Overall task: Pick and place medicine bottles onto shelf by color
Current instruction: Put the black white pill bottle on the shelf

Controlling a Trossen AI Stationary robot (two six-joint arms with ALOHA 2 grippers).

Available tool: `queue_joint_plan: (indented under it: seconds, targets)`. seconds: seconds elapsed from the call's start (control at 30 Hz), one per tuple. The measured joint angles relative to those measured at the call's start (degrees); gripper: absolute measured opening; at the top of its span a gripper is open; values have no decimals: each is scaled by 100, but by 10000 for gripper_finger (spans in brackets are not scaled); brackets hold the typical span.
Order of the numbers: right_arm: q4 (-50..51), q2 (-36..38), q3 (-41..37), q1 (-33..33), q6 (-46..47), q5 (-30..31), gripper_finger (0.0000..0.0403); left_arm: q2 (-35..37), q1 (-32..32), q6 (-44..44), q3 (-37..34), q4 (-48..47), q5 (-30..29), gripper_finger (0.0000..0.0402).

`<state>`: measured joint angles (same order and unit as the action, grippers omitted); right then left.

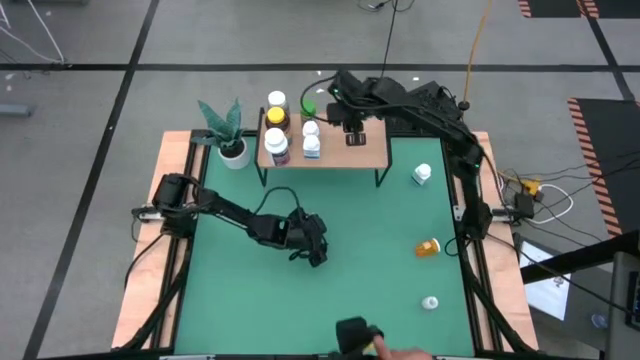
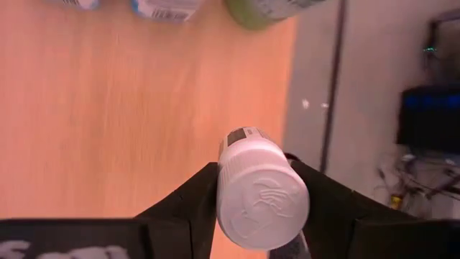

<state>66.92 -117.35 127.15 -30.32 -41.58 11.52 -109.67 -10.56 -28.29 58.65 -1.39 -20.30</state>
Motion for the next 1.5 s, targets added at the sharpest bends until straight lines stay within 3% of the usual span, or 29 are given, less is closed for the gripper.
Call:
queue_joint_plan:
  seconds: [0.27,0.43,0.9,1.17,1.5]
  targets:
    - [-110,-217,101,-290,-429,-463,154,0,-271,232,0,191,-267,312]
    - [-198,-215,88,-330,-266,-1138,155,0,-266,208,0,193,-401,312]
    - [-534,-261,48,-178,-231,-1144,155,0,-373,143,2,202,-582,312]
    - [-571,-351,40,-183,875,-1139,155,0,-378,267,2,208,-586,312]
    - [-726,-337,46,-194,1115,-1162,155,1,-379,572,3,454,-631,312]
